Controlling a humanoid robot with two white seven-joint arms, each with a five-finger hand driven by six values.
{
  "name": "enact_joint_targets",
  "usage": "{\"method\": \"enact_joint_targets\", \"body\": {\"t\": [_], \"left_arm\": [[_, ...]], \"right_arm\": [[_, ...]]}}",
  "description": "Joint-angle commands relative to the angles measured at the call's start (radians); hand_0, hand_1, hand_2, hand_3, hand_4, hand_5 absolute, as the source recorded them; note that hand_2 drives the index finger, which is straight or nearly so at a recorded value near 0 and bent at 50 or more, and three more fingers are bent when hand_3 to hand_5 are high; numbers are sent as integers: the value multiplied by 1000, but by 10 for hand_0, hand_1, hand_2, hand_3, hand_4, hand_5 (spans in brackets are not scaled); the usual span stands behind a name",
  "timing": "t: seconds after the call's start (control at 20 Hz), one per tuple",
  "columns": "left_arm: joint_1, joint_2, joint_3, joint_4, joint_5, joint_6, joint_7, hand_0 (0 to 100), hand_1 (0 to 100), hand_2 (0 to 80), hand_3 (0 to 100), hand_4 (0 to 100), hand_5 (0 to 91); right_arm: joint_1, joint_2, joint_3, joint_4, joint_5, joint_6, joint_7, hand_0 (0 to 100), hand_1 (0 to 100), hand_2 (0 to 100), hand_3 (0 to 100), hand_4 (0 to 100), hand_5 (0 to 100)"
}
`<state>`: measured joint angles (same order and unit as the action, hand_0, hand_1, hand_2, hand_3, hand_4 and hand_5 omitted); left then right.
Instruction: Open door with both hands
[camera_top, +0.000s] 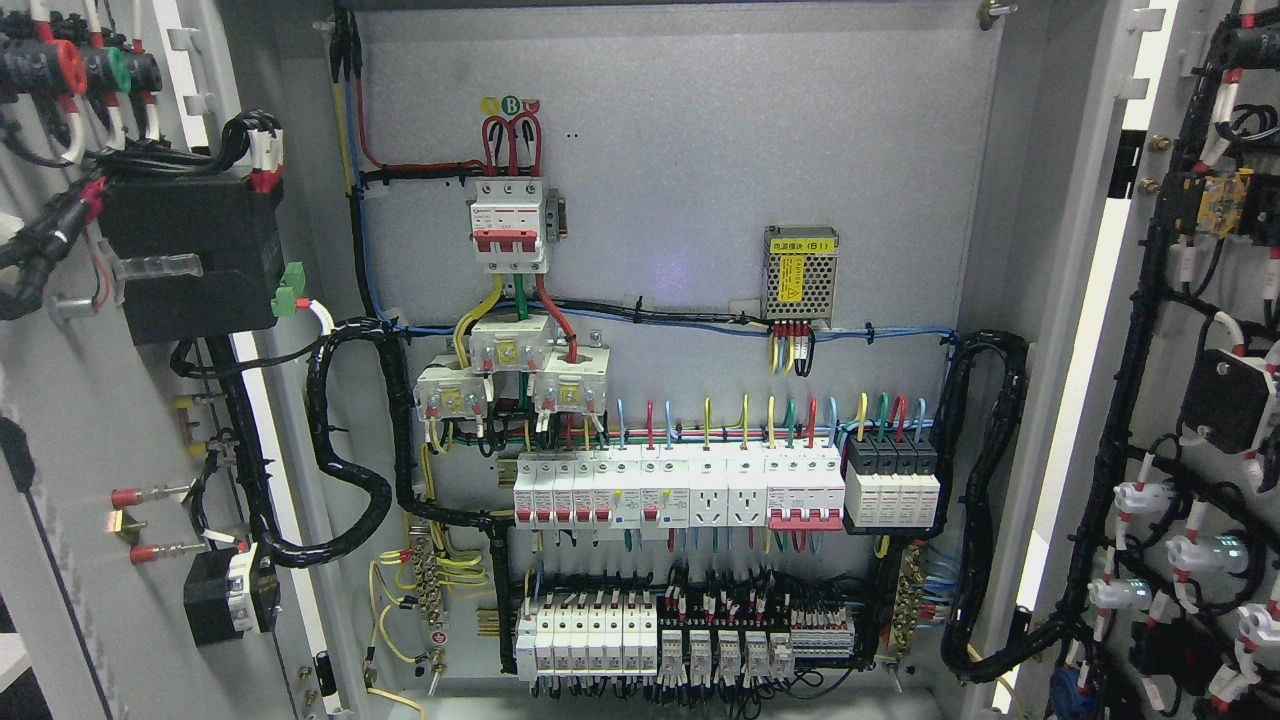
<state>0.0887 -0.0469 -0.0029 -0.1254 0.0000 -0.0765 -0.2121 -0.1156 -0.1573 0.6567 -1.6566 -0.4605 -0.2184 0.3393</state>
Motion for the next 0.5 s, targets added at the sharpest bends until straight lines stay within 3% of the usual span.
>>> {"method": "enact_joint_targets", "body": {"t": [0.0, 0.25, 0.45], "left_arm": [[57, -16, -89, -343, 20, 0, -1, 0, 0, 0, 0, 43, 0], [219, 13, -305, -721, 28, 0, 11, 0, 0, 0, 0, 43, 0], [327, 84, -400, -1015, 29, -2, 11, 0, 0, 0, 0, 42, 0]], "right_arm": [[102, -116, -106, -22, 20, -45, 4, 0, 0, 0, 0, 0, 0], [168, -136, -163, -38, 20, -133, 3, 0, 0, 0, 0, 0, 0], [220, -139, -239, -75, 20, -141, 3, 0, 0, 0, 0, 0, 0]]}}
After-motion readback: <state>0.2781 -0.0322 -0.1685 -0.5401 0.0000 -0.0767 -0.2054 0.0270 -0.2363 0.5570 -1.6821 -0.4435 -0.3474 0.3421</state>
